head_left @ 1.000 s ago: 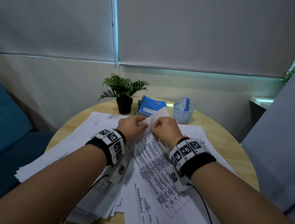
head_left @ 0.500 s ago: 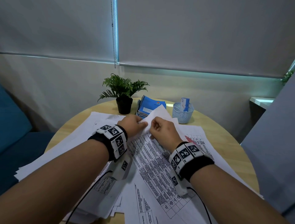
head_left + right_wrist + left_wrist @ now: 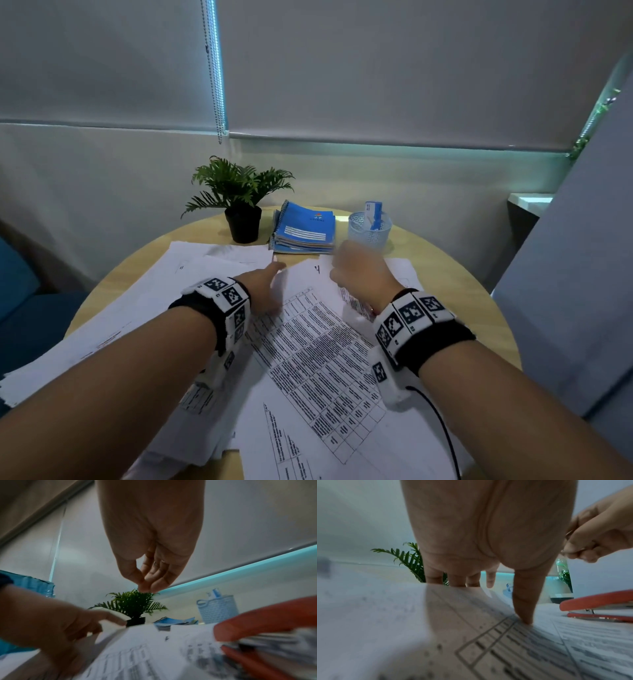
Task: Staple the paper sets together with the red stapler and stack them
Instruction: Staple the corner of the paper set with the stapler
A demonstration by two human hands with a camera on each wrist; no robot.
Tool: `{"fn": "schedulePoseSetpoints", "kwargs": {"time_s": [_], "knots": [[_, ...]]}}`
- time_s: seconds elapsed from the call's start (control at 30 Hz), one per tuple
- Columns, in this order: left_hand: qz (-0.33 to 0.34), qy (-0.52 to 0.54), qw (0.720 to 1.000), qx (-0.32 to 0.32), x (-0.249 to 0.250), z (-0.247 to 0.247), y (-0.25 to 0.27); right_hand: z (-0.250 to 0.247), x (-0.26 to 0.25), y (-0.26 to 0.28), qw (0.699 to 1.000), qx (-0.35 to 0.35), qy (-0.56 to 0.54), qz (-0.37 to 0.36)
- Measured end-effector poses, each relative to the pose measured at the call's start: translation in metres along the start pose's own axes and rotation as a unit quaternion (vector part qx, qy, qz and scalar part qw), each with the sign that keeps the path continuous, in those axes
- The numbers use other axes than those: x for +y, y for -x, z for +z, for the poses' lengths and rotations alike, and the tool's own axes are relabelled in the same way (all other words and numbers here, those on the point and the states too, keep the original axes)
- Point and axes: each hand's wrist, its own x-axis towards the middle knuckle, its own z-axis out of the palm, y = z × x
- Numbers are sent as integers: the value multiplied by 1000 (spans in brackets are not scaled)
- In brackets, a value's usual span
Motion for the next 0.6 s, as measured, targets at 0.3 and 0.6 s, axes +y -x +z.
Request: {"fn": "schedulePoseSetpoints", "kwargs": {"time_s": [0.3,0.6], "knots": [[18,-110,990,-87,-6,19,-6,-94,61,30,992,91,56,59],[12,-112,991,-77,-9,16,-9,-190,170,96,954,171,134,208]]}}
